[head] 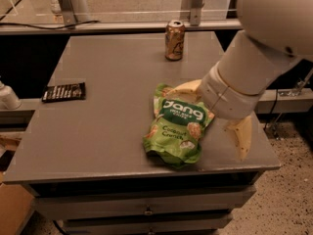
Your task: Pick green rice chip bag
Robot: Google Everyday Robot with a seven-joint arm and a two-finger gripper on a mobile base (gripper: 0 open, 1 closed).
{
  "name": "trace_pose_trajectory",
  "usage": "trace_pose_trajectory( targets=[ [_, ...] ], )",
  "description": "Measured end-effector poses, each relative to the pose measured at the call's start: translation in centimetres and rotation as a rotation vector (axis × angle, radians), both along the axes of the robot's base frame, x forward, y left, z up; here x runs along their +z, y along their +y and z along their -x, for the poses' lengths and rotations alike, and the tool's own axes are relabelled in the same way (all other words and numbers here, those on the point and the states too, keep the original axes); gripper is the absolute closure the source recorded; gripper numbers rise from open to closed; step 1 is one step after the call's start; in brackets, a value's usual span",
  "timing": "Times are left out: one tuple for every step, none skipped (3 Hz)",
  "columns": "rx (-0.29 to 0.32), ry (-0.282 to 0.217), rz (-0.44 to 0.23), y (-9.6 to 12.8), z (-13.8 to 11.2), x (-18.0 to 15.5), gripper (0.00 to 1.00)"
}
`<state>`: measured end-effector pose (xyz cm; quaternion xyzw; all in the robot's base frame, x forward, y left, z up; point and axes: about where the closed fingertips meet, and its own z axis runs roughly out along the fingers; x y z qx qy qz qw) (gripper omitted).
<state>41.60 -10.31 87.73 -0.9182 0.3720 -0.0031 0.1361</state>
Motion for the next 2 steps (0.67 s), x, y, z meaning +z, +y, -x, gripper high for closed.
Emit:
trace_pose_trajectory(
  targets=[
    [0.089, 0.018, -0.008, 2.3, -0.3, -2.4, 0.0],
    [0.154, 0.021, -0.015, 4.3, -0.3, -3.8, 0.0]
  ],
)
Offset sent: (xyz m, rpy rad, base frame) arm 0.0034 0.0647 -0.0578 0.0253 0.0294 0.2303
